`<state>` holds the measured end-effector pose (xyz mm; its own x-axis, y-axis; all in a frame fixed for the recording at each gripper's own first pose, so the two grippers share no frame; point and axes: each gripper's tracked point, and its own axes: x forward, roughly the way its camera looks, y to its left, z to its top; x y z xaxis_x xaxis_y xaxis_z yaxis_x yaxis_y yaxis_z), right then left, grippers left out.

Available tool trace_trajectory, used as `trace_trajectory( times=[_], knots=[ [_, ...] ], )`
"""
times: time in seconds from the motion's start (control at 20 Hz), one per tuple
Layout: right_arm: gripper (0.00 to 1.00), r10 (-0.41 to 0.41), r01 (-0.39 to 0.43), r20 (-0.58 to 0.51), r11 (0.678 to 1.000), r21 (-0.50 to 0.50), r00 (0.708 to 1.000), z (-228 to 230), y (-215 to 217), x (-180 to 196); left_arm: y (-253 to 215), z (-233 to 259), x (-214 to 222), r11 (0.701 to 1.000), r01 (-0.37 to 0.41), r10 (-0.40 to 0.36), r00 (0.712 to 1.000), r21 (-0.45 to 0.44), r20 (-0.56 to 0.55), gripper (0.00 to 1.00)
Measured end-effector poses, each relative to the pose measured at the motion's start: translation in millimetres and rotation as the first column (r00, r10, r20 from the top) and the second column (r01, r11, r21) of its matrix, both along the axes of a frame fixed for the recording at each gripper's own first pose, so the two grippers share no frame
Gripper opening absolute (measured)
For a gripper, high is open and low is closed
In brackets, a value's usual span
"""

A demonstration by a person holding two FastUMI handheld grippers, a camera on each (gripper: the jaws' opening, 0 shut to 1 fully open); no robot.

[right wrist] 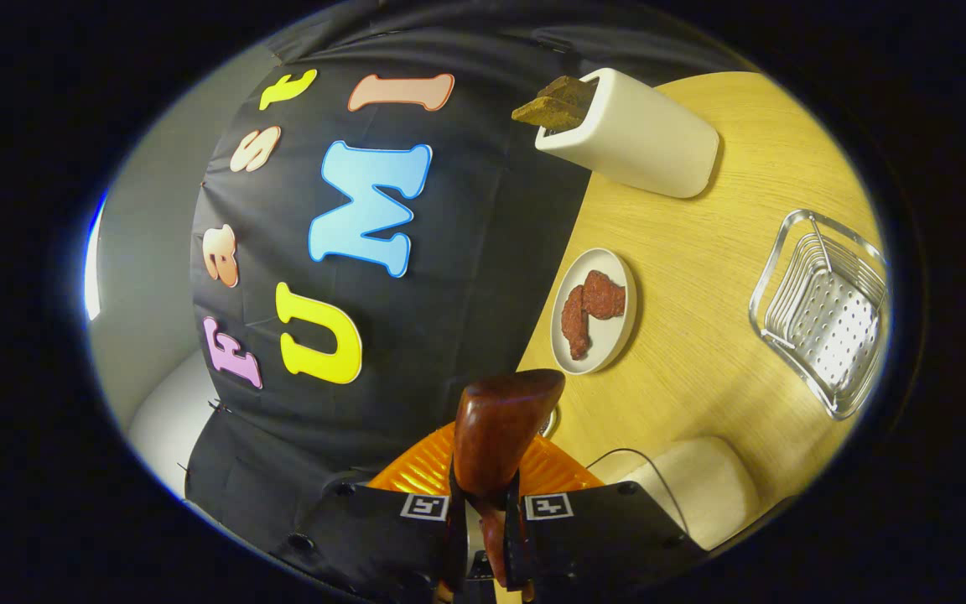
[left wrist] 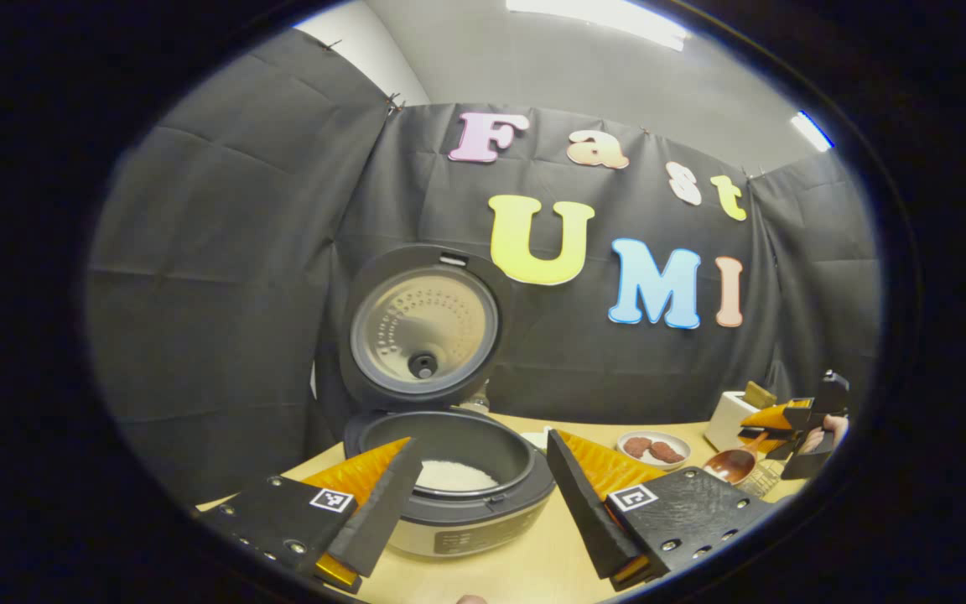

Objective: Close the left gripper, press the button to open the rice cooker; take a wooden spoon from the chopstick holder with the right hand, scoop a spoonful of rice and pour it into the rice cooker, then put the wooden spoon back into the chopstick holder.

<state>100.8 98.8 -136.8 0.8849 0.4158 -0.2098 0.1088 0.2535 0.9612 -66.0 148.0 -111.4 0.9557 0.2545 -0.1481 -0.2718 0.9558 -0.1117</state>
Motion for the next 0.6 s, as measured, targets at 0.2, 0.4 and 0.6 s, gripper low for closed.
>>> trace_trajectory(
  times=[0.2, 0.4, 0.6],
  knots=[
    [0.19, -0.005, 0.004, 0.036, 0.999, 0.033, 0.999, 24, 21, 10, 22, 6, -12, 0.999, -0.039, 0.039, 0.999, -0.019, 0.023, 0.93],
    [0.19, 0.019, -0.023, 0.06, 0.998, 0.062, 0.998, 44, 55, 20, 45, 8, -23, 0.997, -0.082, 0.082, 0.996, -0.015, 0.027, 0.94],
    [0.15, 0.047, -0.052, 0.063, 0.996, 0.073, 0.997, 55, 96, 33, 66, 10, -35, 0.993, -0.115, 0.116, 0.993, -0.015, 0.03, 0.93]
  ],
)
